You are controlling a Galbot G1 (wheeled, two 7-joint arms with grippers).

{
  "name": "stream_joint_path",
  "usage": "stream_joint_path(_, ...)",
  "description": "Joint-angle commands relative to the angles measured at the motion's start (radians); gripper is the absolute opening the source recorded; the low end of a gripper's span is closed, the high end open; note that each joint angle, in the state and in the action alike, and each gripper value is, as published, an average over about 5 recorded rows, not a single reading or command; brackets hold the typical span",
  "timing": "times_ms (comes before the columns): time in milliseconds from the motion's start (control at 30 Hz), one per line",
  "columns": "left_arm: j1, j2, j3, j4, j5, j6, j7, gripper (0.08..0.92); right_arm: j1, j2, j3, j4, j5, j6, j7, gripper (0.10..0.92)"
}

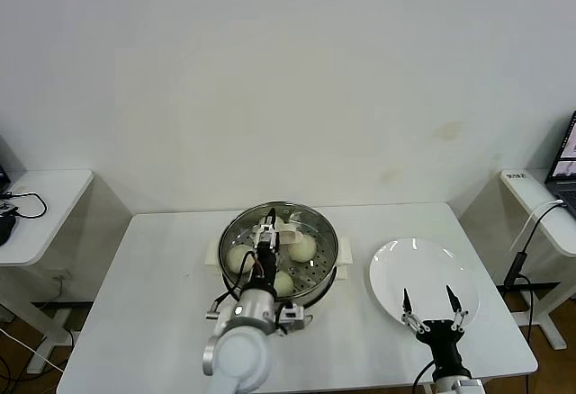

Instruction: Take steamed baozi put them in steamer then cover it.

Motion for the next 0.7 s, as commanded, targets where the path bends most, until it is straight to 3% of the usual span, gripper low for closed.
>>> stream_joint_path(33,0.191,0.108,-0.049,-0.271,-0.187,-0.058,-0.060,0.749,-0.004,-0.008,-0.001,0.002,0.003,0.000,-0.001,0.823)
stream_joint_path(200,0.354,0.116,-0.209,-0.307,-0.703,-0.218,-0.274,0.818,-0.014,-0.038,-0.009,0.004,0.024,0.002,-0.007,0.823)
stream_joint_path(367,0.480,0.110,-0.403,-0.312,-1.289,-0.359,-0.413,0.823,-0.031,-0.065,-0.029,0.004,0.046,0.009,-0.019,0.823)
stream_joint_path(500,0.558,0.105,-0.524,-0.306,-1.558,-0.376,-0.471,0.823,-0.038,-0.063,-0.041,-0.004,0.043,-0.002,-0.026,0.823)
stream_joint_path(700,0.683,0.102,-0.568,-0.274,-1.679,-0.425,-0.518,0.823,-0.114,-0.110,-0.047,0.045,0.061,-0.062,-0.048,0.823)
